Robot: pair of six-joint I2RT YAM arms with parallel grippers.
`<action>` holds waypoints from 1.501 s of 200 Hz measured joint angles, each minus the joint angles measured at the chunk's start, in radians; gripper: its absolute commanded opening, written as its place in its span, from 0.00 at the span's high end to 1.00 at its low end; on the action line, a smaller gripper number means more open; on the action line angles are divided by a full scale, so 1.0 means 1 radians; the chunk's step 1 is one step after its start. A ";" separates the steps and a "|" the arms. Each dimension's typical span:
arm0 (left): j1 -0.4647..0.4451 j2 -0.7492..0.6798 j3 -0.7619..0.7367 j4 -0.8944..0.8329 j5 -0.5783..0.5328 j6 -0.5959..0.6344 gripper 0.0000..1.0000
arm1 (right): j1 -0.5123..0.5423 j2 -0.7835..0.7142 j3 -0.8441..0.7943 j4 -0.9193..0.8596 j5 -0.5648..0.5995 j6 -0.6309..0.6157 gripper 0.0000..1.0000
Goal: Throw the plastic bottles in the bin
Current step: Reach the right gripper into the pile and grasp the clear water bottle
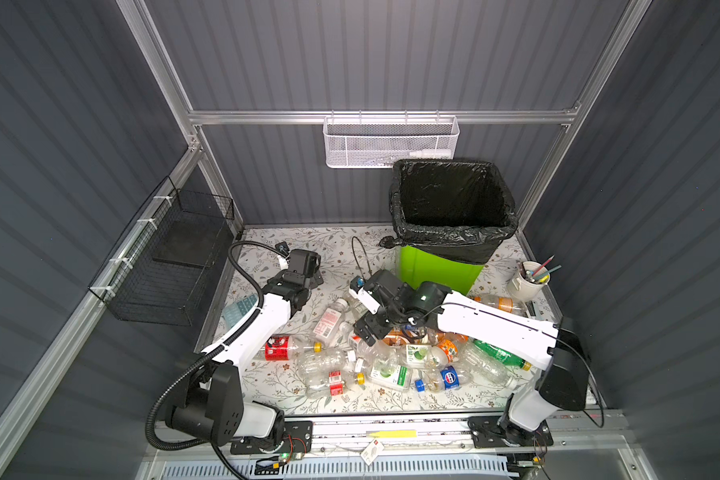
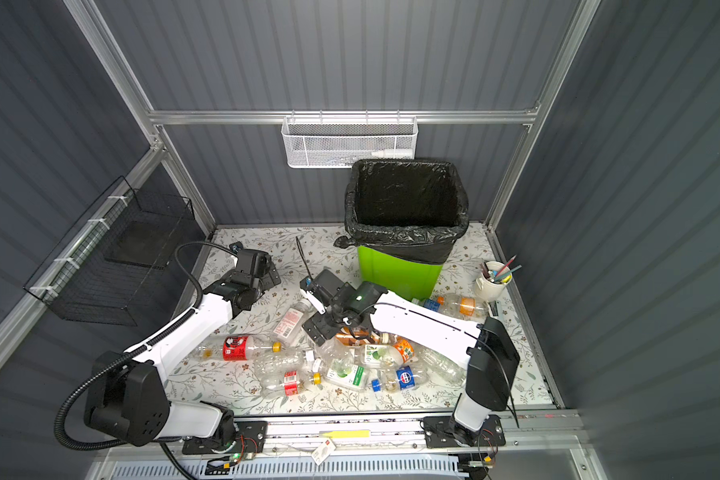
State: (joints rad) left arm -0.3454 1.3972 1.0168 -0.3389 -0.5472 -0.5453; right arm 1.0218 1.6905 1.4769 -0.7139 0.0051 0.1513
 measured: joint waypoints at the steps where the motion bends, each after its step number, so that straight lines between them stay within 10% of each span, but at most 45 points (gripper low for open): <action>1: 0.000 0.000 0.000 0.000 0.000 0.000 0.00 | 0.001 0.006 0.005 -0.006 -0.001 -0.001 0.02; 141: 0.000 -0.047 -0.065 -0.002 -0.001 0.003 0.00 | 0.042 0.277 0.160 -0.297 -0.048 -0.023 0.06; 300: 0.000 -0.061 -0.082 -0.002 -0.003 0.002 0.00 | 0.034 0.314 0.178 -0.325 -0.089 -0.021 0.41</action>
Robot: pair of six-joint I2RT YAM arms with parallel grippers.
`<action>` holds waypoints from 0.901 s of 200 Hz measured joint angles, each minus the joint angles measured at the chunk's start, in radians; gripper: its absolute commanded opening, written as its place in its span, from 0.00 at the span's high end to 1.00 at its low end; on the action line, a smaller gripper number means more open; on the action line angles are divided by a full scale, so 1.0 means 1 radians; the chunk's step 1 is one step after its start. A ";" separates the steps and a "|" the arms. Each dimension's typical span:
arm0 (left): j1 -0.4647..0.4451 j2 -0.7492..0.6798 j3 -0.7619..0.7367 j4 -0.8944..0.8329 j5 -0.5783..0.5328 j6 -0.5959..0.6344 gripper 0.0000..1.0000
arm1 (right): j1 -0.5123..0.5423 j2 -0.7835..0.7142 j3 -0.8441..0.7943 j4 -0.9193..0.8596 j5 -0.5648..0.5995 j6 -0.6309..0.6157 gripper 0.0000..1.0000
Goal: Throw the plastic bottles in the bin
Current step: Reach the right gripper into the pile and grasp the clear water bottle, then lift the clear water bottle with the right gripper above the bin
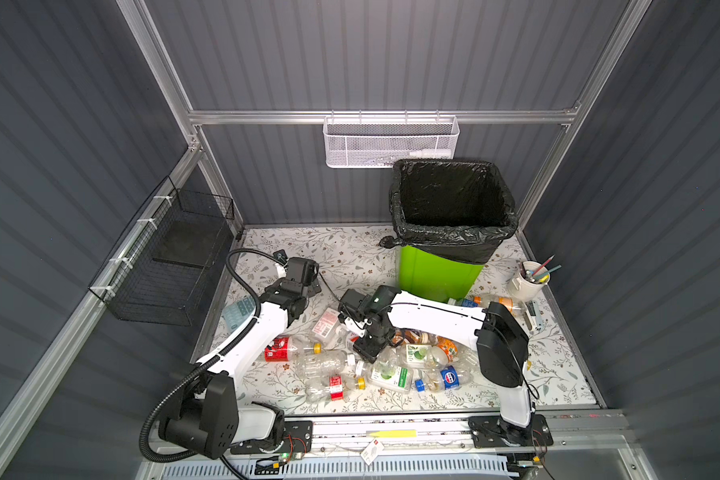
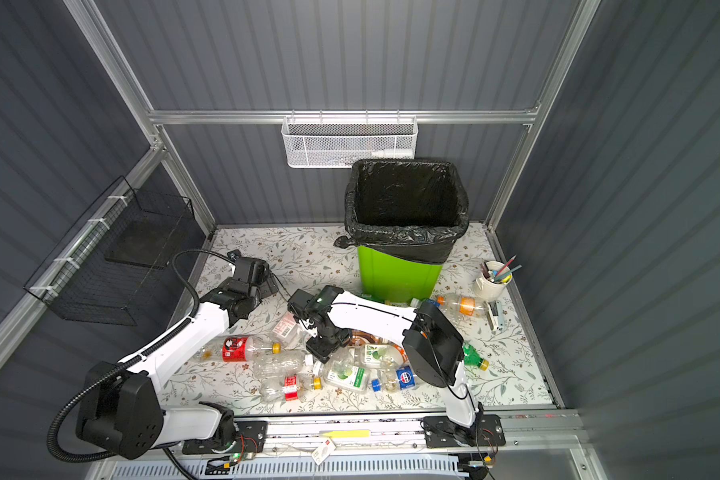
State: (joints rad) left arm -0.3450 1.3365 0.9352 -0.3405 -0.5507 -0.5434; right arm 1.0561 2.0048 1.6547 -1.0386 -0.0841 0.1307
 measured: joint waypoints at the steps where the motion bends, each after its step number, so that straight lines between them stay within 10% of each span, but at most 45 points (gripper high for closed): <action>1: 0.000 0.000 0.000 0.000 0.000 0.000 0.00 | 0.000 0.000 0.000 0.000 0.000 -0.001 0.41; 94: 0.000 0.000 -0.009 0.000 0.004 -0.012 0.00 | -0.040 -0.070 0.027 -0.001 0.018 0.003 0.44; 180: 0.000 0.000 -0.014 0.010 0.016 -0.027 0.00 | -0.080 -0.467 0.100 0.196 0.289 -0.173 0.47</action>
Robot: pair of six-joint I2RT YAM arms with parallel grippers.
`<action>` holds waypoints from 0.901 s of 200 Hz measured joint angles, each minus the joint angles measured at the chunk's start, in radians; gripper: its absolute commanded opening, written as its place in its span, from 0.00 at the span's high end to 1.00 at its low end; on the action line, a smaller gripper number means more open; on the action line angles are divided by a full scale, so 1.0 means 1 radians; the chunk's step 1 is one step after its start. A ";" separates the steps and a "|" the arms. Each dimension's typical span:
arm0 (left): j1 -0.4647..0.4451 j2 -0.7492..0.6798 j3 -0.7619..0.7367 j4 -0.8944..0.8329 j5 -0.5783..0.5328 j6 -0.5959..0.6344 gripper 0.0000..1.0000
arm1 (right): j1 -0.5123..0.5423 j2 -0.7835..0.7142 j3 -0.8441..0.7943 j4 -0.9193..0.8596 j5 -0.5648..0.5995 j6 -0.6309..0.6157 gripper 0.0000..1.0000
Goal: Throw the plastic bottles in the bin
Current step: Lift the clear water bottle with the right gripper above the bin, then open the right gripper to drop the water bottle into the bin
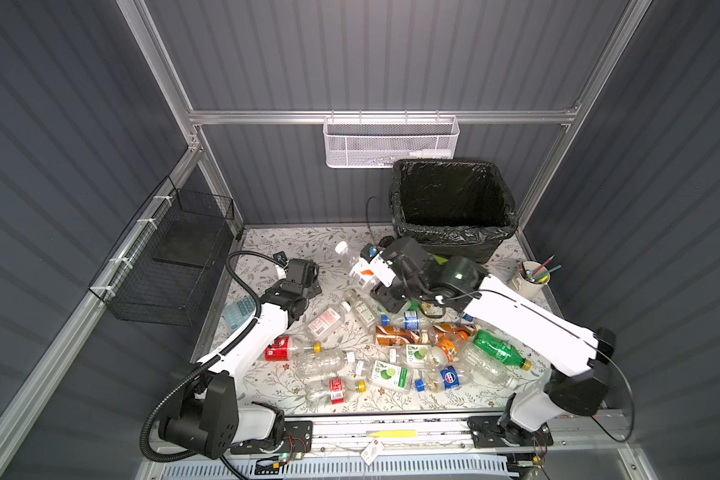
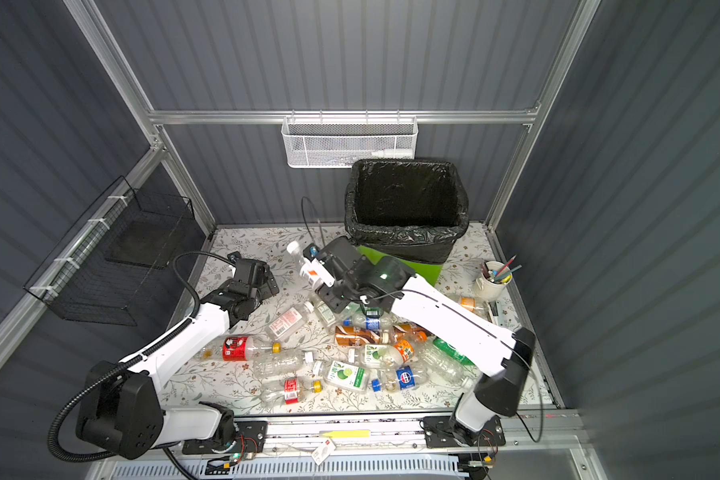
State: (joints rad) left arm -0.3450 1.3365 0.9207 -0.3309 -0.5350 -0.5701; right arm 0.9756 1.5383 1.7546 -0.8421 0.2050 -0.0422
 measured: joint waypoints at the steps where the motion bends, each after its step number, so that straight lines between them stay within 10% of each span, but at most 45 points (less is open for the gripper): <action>1: 0.000 0.000 0.000 0.000 0.000 0.000 0.00 | 0.000 -0.004 0.001 0.005 0.004 -0.004 0.47; 102: 0.000 -0.004 -0.020 0.020 0.014 -0.042 0.00 | -0.129 -0.500 -0.132 0.907 0.239 -0.584 0.45; 157: 0.000 -0.006 -0.020 0.019 0.027 -0.053 0.00 | -0.540 -0.274 0.001 0.713 0.021 -0.372 0.35; 180: 0.000 -0.021 -0.020 0.005 0.027 -0.056 0.00 | -0.634 -0.068 0.116 0.484 -0.073 -0.288 0.09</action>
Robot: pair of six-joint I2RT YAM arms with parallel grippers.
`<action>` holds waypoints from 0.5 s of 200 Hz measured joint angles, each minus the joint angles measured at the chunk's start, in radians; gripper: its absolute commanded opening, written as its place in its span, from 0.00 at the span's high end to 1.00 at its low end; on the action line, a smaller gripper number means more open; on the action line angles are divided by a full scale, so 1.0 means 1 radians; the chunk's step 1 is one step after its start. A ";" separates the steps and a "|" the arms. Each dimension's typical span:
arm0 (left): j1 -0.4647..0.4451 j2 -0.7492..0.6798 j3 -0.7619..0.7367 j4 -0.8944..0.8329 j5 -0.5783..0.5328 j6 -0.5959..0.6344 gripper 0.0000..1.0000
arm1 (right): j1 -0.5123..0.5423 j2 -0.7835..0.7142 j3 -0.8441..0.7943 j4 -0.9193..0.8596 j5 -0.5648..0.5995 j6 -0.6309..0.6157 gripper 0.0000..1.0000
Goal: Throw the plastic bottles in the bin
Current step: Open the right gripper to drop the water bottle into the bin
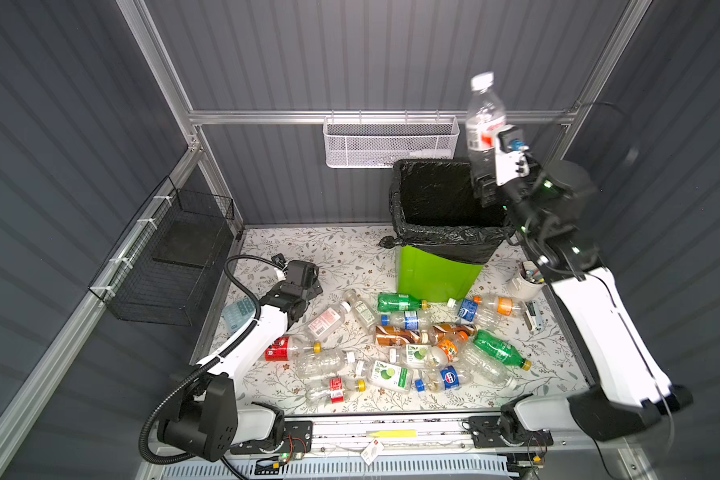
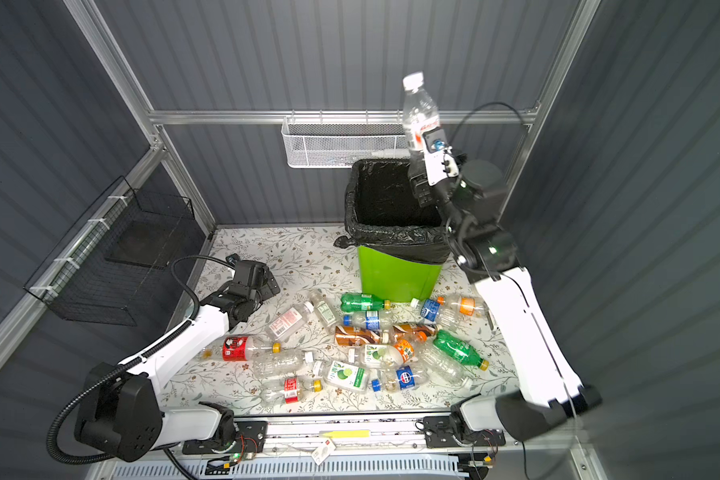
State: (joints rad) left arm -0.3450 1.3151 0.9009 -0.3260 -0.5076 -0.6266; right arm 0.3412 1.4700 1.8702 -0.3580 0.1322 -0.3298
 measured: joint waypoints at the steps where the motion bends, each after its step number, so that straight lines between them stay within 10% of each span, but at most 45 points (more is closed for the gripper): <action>1: 0.000 -0.001 0.000 0.000 0.000 0.000 0.00 | -0.003 0.007 0.002 -0.008 -0.001 0.000 0.07; 38: 0.000 -0.055 0.015 -0.116 -0.032 -0.027 0.00 | -0.068 0.103 -0.042 -0.222 0.032 0.056 0.01; 100: 0.000 -0.192 0.099 -0.403 -0.085 -0.167 0.00 | -0.151 -0.360 -0.215 0.058 0.112 0.130 0.01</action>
State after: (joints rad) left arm -0.3450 1.1233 1.0000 -0.7288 -0.5930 -0.7937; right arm 0.1902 1.1103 1.6550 -0.2996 0.2440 -0.1993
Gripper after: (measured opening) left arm 0.998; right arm 0.991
